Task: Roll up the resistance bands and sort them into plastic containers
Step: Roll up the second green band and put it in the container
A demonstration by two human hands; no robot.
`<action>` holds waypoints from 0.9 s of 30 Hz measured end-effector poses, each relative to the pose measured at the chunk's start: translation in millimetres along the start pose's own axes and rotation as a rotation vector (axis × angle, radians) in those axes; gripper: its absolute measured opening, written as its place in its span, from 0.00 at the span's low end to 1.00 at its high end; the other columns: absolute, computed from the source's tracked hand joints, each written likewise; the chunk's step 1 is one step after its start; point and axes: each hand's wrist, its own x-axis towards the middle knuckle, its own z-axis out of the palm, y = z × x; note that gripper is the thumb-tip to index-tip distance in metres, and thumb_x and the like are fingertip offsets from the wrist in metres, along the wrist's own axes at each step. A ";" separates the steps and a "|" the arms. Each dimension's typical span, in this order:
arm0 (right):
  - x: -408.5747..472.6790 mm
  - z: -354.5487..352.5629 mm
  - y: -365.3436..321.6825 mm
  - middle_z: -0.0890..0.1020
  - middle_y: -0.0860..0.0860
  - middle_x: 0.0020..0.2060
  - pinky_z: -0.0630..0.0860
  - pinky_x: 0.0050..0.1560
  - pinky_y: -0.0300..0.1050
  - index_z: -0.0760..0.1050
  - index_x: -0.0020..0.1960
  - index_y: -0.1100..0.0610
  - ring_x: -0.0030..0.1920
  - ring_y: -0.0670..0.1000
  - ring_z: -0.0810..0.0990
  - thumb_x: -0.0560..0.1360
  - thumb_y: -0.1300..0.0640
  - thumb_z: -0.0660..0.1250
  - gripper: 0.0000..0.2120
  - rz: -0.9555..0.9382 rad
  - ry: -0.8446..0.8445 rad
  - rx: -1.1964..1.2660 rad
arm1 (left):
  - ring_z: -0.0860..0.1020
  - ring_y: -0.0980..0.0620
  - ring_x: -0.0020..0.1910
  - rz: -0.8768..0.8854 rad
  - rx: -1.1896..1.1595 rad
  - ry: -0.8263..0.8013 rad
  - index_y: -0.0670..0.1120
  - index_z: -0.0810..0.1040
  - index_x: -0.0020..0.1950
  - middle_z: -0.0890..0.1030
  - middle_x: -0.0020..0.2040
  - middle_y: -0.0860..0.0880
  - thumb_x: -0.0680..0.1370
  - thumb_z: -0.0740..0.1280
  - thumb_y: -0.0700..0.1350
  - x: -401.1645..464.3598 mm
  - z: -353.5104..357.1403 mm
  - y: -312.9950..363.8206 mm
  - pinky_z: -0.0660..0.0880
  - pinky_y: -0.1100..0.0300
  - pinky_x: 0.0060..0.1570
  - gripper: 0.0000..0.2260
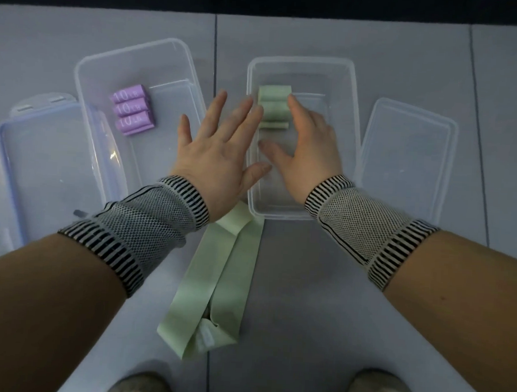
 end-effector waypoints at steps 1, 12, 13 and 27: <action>-9.0 -1.6 -3.3 0.63 0.53 0.73 0.59 0.72 0.47 0.54 0.77 0.51 0.72 0.54 0.60 0.75 0.44 0.65 0.36 -0.017 -0.012 0.016 | 0.39 0.49 0.76 0.004 -0.008 0.010 0.50 0.44 0.77 0.44 0.78 0.54 0.75 0.48 0.63 -6.8 -1.2 2.1 0.44 0.35 0.70 0.34; -112.2 -7.1 0.7 0.57 0.52 0.76 0.52 0.74 0.45 0.56 0.76 0.54 0.77 0.53 0.52 0.78 0.47 0.63 0.31 -0.175 -0.033 -0.103 | 0.43 0.45 0.76 0.017 -0.030 0.035 0.48 0.49 0.77 0.49 0.78 0.51 0.76 0.48 0.64 -107.2 18.1 4.5 0.46 0.35 0.69 0.34; -121.3 -6.8 0.8 0.58 0.53 0.76 0.53 0.73 0.46 0.57 0.76 0.55 0.77 0.54 0.53 0.78 0.47 0.63 0.31 -0.201 -0.030 -0.122 | 0.43 0.45 0.76 0.013 -0.024 0.033 0.48 0.50 0.77 0.49 0.78 0.51 0.76 0.48 0.64 -117.7 19.3 3.4 0.46 0.35 0.69 0.34; -187.1 40.8 -2.1 0.66 0.58 0.71 0.62 0.69 0.53 0.75 0.65 0.56 0.68 0.62 0.64 0.74 0.51 0.68 0.20 -0.333 -0.182 -0.346 | 0.43 0.48 0.77 -0.207 -0.067 -0.162 0.52 0.58 0.75 0.51 0.78 0.52 0.78 0.62 0.50 -224.5 48.5 -24.0 0.51 0.44 0.73 0.27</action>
